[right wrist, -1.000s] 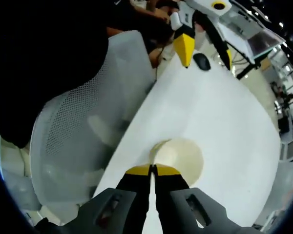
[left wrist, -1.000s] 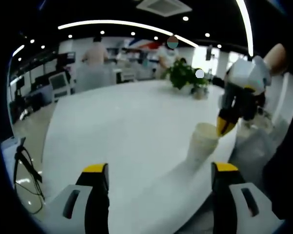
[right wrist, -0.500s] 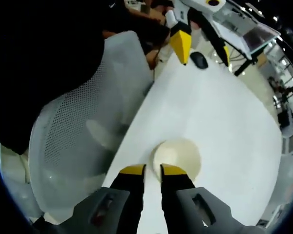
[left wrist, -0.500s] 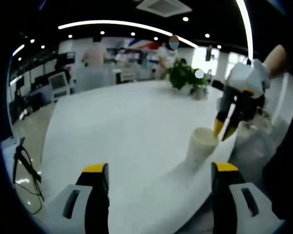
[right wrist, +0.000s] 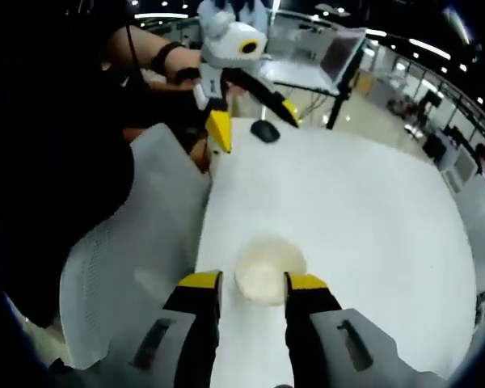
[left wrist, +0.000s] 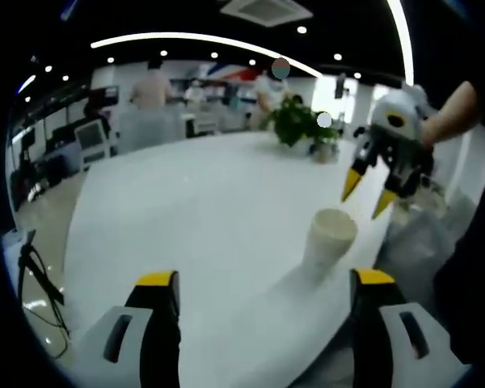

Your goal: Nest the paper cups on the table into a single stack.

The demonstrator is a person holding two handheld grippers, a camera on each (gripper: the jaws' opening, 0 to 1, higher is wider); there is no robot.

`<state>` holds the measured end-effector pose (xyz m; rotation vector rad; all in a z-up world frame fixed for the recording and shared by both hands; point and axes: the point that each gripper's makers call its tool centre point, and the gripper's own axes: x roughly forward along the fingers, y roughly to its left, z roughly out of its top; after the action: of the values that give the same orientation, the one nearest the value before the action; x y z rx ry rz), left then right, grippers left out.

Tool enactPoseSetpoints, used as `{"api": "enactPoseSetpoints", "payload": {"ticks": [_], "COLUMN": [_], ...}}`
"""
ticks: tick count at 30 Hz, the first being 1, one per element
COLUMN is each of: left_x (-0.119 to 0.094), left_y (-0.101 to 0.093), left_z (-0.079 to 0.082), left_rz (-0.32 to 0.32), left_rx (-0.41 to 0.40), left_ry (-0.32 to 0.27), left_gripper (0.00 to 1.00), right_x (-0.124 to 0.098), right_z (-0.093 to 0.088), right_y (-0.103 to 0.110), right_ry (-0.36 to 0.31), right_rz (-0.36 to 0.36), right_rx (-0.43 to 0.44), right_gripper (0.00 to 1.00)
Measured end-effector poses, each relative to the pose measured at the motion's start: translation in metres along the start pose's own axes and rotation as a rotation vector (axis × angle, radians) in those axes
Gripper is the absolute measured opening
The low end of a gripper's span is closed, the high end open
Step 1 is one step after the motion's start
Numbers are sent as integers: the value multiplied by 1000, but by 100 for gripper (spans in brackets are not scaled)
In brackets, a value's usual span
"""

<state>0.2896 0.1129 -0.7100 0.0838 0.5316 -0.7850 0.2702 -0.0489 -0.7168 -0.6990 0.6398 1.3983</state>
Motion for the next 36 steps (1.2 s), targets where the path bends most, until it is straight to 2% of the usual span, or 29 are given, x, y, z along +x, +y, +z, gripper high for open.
{"api": "enactPoseSetpoints", "payload": {"ticks": [4,12,17,22,26,28,32,36], "left_x": [2,8,13,19,24,27,34,42], "left_y": [-1,-9,-17,-22,-27,-30,-33,-39], "left_z": [-1,-7,-13,-20,-27,-30,-36,-43], "left_rz": [-7,-33,-59,-85,-107,-119,-140,-167], "left_rx": [2,17,35,58,79,89,99,108], "left_ry": [-1,6,12,22,36,42,45,34], "left_gripper": [86,87,88,88,89,89,89,88], "right_x": [-7,-14,-15,-13,-11,-11,-8,1], "right_z": [-5,-23,-30,-34,-36,-36,-36,-42], "right_y": [-3,-4,-4,-2,0,-3,-2,1], "right_ry": [-35,-95,-121,-146,-169,-188,-220,-222], "right_rz": [-55,-132,-178,-225,-237,-264,-266,-270], "right_rx": [81,232,270,320,351,362,398,420], "right_gripper": [43,58,68,85,93,100,100,100]}}
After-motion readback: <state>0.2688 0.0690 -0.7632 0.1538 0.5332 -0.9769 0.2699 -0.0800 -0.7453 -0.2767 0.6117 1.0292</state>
